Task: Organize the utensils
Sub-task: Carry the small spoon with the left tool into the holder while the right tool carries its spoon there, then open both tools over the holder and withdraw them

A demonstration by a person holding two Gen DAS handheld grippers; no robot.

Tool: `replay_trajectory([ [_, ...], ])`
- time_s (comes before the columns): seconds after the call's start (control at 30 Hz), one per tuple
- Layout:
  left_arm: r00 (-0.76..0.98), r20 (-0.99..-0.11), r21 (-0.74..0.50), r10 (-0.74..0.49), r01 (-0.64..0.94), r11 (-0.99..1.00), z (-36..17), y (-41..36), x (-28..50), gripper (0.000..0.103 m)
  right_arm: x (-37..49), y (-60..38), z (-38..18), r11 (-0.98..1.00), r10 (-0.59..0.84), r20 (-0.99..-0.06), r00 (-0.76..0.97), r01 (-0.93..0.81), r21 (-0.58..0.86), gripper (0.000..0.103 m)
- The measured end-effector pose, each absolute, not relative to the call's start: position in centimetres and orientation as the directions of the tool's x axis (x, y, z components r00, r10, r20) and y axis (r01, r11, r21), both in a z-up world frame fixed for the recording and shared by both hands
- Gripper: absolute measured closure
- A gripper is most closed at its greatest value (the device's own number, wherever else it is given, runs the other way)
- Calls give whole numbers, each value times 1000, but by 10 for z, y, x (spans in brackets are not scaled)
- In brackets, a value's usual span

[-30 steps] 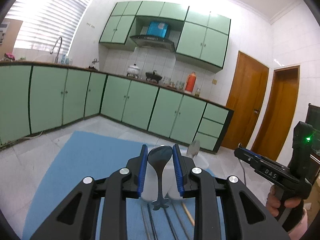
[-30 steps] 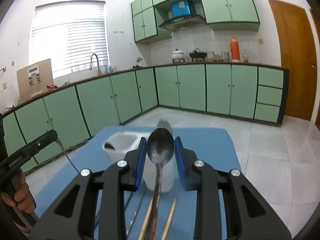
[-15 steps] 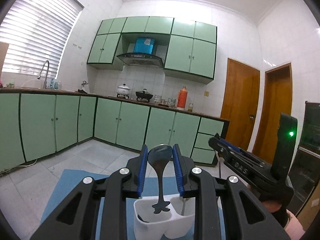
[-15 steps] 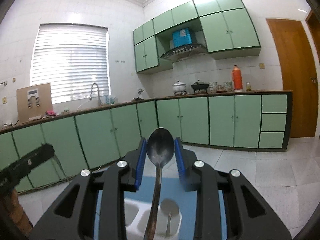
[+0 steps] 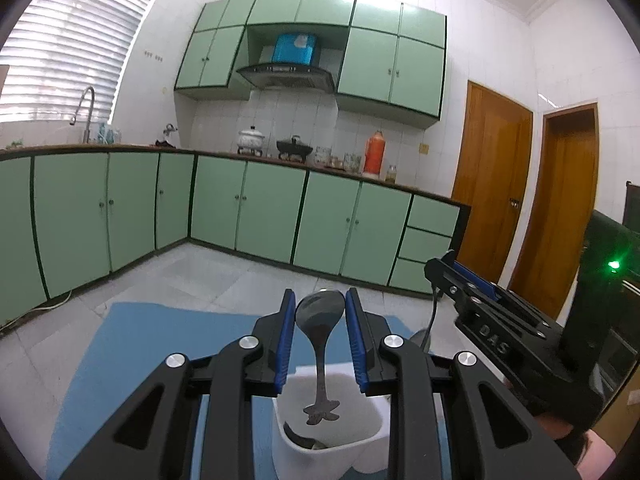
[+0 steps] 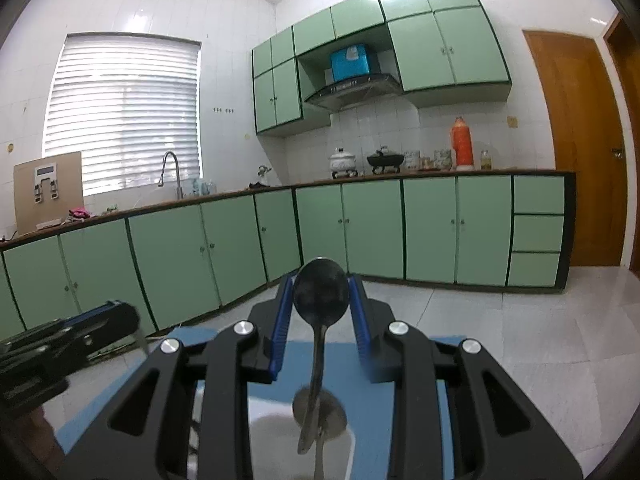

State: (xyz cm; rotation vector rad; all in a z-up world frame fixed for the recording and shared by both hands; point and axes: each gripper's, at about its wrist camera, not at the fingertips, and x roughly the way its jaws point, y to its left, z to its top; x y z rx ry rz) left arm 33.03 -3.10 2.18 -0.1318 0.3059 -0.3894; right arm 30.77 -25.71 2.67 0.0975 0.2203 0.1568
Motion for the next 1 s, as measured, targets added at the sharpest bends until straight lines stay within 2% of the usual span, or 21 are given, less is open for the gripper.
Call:
replay_trajectory([
  [0.27,863,-315,-176,-395,355,918,0,-34,329,78,294,-255,5,979,191,-262,946,-164,122,75],
  [0.33,860,-324,-175,-393,354,919,-3,-34,329,78,290,-254,3,978,195,-264,945,-167,124,73],
  [0.4,856,-335,-178,-394,353,918,-7,-33,328,78,286,-254,2,976,202,-264,943,-171,135,66],
  [0.5,853,-342,-177,-394,353,919,-9,-34,326,77,282,-256,3,975,205,-261,943,-172,141,64],
  [0.6,858,-336,-168,-389,352,921,-9,-34,321,64,278,-261,4,972,209,-259,943,-170,165,59],
  [0.73,860,-329,-169,-389,352,921,-7,-32,315,56,272,-266,5,971,199,-264,944,-154,184,54],
  [0.8,862,-321,-174,-392,354,919,-4,-30,311,51,266,-268,6,971,193,-263,945,-145,191,48],
  [0.83,863,-314,-178,-395,355,918,-3,-29,309,46,263,-270,7,971,190,-262,946,-142,193,46],
  [0.93,876,-295,-161,-382,348,924,1,-24,295,35,250,-271,8,976,168,-266,949,-122,182,34],
  [1.0,880,-290,-146,-377,349,926,2,-22,286,29,239,-272,8,980,149,-264,953,-107,169,18],
])
